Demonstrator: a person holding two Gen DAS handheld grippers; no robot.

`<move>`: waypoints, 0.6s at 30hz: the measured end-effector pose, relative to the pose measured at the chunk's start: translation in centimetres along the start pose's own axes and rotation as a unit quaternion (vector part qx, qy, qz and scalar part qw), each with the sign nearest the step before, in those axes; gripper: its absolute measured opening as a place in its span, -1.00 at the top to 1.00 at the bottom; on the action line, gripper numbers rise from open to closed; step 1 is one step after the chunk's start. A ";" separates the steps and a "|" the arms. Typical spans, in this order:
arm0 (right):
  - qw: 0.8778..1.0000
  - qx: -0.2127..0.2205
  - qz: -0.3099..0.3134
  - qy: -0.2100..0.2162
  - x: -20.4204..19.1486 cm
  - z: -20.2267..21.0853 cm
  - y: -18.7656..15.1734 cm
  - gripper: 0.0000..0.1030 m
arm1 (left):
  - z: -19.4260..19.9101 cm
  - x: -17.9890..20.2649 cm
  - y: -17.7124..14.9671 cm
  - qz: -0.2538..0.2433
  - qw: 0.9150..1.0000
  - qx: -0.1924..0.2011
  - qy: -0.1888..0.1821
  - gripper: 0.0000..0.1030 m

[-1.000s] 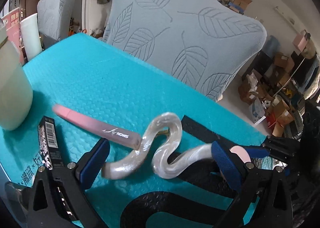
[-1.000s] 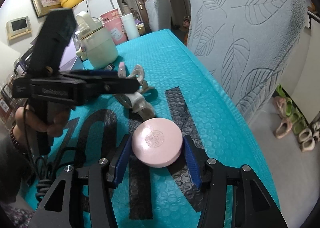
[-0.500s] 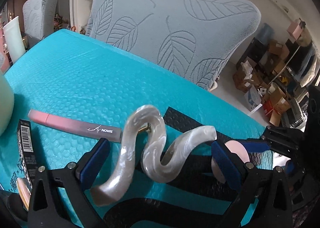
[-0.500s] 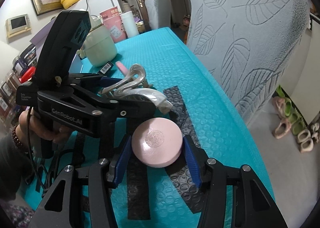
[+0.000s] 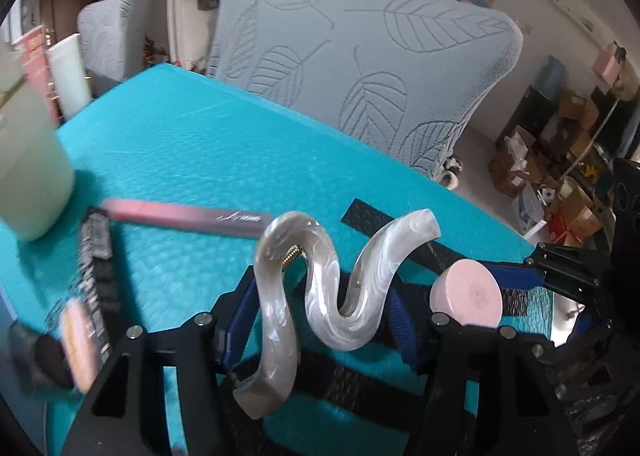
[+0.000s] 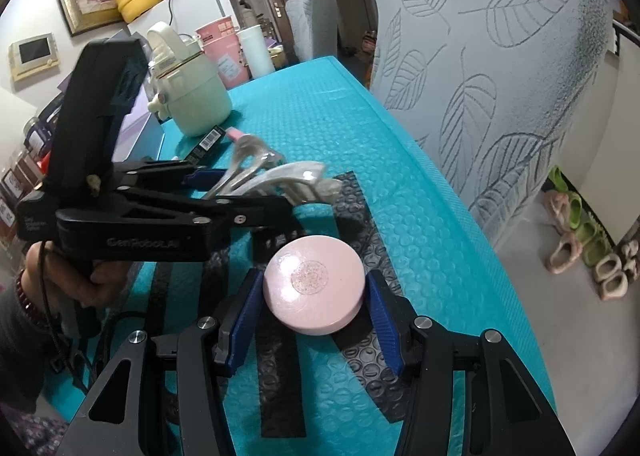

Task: Organize rigid objects
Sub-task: 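Grasp the pearl-white S-shaped claw clip with the left gripper while the right gripper holds the compact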

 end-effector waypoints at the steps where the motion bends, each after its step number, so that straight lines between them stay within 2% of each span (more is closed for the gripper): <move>1: 1.000 0.001 0.001 -0.001 -0.1 0.1 0.0 0.00 | 0.4 -0.2 -0.4 0.006 1.000 -0.005 0.006 -0.15; 3: 1.000 0.001 0.004 -0.001 -0.3 0.1 -0.2 0.00 | 1.0 -0.6 -1.0 0.022 1.000 -0.012 0.004 -0.15; 6: 1.000 0.002 0.011 0.002 -1.1 0.1 -0.3 0.00 | 2.3 -1.4 -2.1 0.034 0.999 -0.008 0.027 -0.15; 11: 0.999 0.004 0.029 0.018 -3.1 0.0 -0.5 0.00 | 4.6 -1.8 -3.6 0.056 0.998 0.003 0.039 -0.15; 18: 0.997 -0.003 0.064 0.051 -6.5 -0.3 -1.0 0.00 | 8.6 -3.0 -5.6 0.078 0.993 0.028 0.085 -0.11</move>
Point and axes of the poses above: each gripper's, at about its wrist camera, not at the fingertips, and z roughly against the way its jaws point, x to its right, y to its top, the point moved 6 cm from there along -z, roughly the way its jaws point, and after that the axes turned 4 degrees about -z, right-handed, at the moved point
